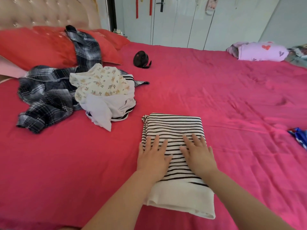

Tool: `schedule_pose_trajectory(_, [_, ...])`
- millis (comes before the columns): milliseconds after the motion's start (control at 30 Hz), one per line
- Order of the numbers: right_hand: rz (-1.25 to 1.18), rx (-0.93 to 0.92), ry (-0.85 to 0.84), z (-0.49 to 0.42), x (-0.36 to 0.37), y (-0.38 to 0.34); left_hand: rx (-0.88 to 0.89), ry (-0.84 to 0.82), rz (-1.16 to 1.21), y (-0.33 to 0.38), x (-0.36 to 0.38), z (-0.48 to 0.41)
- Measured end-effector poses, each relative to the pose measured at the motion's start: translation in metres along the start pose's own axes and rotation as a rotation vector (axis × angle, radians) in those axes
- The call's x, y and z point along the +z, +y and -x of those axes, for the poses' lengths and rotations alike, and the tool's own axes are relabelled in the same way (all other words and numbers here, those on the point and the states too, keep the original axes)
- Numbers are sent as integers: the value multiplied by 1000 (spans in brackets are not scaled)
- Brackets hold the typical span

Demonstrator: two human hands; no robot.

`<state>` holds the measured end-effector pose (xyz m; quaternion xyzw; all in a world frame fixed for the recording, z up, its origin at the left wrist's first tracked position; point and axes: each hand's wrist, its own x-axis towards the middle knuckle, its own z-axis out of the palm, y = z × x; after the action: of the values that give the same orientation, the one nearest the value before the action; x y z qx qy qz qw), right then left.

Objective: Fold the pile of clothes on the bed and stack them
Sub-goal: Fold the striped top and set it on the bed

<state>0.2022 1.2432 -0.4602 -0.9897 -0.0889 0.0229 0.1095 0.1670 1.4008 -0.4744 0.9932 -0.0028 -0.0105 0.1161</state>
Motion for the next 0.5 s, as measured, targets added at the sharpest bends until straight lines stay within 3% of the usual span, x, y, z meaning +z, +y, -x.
schedule_pose_trajectory(267, [152,14,-9,-11,51,-7,-53,74,-40,-29,49,-3])
schedule_pose_trajectory(500, [58,-13,-79,-16,41,-3,-56,-96,16,-28,35,-13])
